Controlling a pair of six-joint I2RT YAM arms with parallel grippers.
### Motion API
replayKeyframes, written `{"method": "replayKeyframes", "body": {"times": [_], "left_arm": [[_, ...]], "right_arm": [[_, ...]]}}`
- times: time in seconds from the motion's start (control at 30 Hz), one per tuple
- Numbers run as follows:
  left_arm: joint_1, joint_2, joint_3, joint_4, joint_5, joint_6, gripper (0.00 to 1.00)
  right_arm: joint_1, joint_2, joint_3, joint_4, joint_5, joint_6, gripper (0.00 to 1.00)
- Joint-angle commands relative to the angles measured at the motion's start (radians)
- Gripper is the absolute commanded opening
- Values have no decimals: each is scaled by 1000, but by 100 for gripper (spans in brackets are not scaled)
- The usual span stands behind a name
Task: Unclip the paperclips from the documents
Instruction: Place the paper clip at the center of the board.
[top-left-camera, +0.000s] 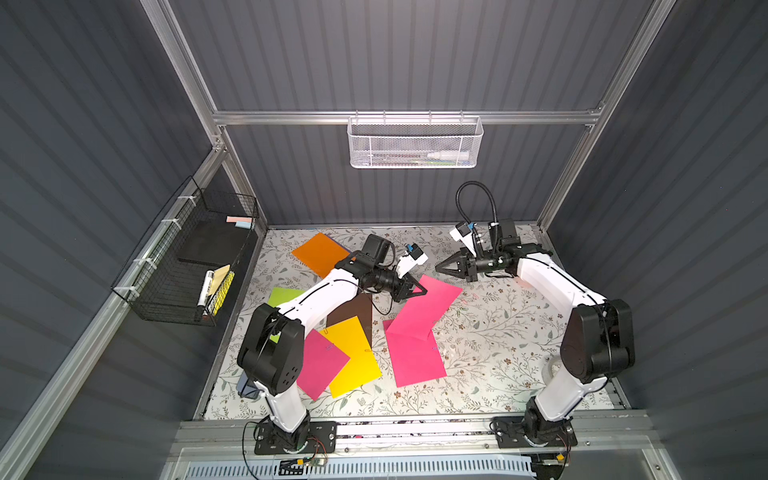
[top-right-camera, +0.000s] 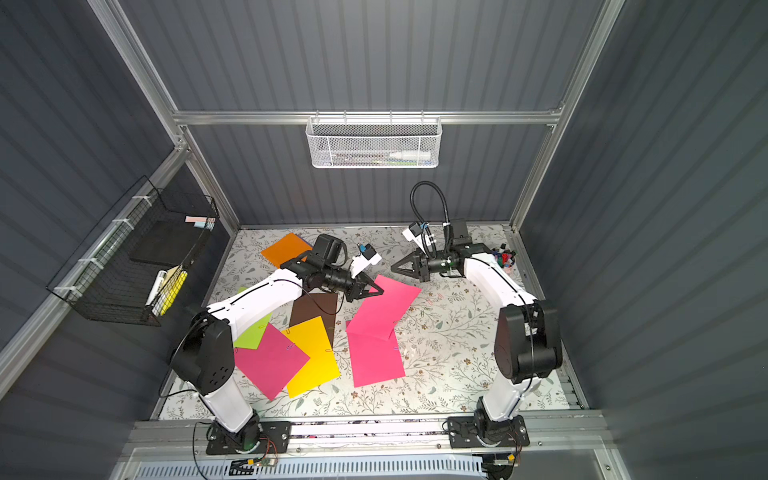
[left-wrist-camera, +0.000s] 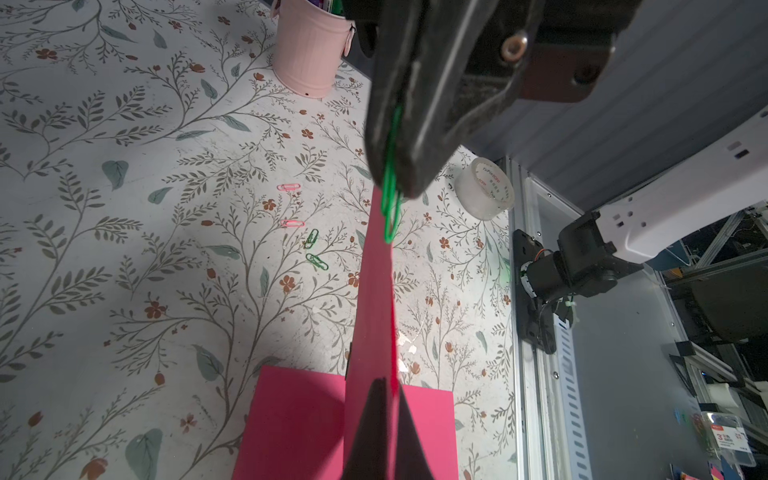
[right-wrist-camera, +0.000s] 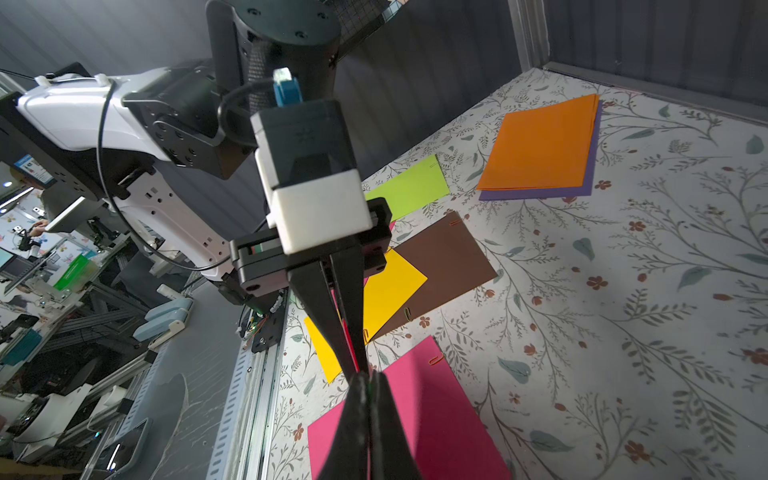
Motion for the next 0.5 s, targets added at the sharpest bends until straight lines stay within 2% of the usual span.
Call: {"method": "replayKeyframes", "body": {"times": [0.0,0.17,0.27,0.47], "left_arm": [[-7,6,7,-26,-10,-5,0],[-7,-8,37,-57,-11,24,0],[-7,2,93,-95,-36,62,0],[-6,-7,113,-46,-25,42,0]], "right_arm": [[-25,-23,1,46,87,49,0],[-96,-52,-157,194,311,285,0],[-118,-64,-247,176,435,353,0],[-120,-54,-367,112,623,436,0]]}}
